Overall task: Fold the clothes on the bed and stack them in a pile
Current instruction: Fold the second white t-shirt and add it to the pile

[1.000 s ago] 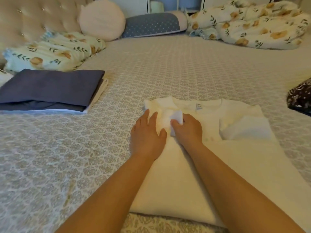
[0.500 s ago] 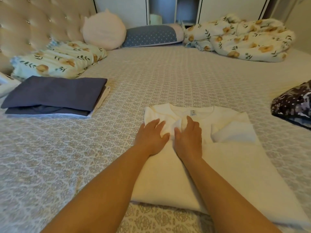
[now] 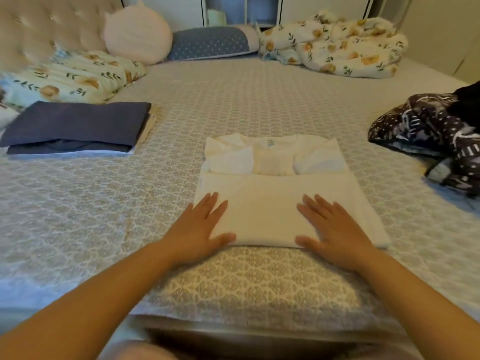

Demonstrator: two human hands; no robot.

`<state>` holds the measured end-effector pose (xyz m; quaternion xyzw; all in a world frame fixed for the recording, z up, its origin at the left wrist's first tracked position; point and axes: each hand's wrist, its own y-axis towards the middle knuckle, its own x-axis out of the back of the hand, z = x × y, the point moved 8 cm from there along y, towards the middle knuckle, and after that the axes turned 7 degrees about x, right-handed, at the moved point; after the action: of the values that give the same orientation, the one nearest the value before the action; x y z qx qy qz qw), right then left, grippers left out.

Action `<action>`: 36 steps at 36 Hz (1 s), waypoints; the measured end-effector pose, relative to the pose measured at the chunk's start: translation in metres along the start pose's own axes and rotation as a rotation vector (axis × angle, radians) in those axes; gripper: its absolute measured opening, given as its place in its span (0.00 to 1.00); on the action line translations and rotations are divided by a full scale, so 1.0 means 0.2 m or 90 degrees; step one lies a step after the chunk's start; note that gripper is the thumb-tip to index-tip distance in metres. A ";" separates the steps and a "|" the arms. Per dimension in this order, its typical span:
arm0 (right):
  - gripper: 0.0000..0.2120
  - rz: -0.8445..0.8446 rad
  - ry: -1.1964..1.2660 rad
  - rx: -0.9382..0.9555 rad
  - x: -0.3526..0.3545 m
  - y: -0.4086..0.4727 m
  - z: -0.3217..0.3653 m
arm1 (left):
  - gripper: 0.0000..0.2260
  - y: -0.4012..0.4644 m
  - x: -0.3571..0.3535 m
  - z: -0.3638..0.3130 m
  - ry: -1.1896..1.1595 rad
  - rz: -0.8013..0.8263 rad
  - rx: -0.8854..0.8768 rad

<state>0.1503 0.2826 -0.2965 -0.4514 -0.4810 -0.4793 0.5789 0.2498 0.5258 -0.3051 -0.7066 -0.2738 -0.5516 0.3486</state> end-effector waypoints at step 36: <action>0.23 -0.261 0.681 -0.428 0.64 -0.17 -0.52 | 0.15 0.01 0.60 0.14 -0.828 -0.059 0.300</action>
<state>0.1404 0.1604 -0.1817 -0.2068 -0.0276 -0.8616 0.4627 0.2973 0.5470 -0.1936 -0.7867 -0.5695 0.0443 0.2339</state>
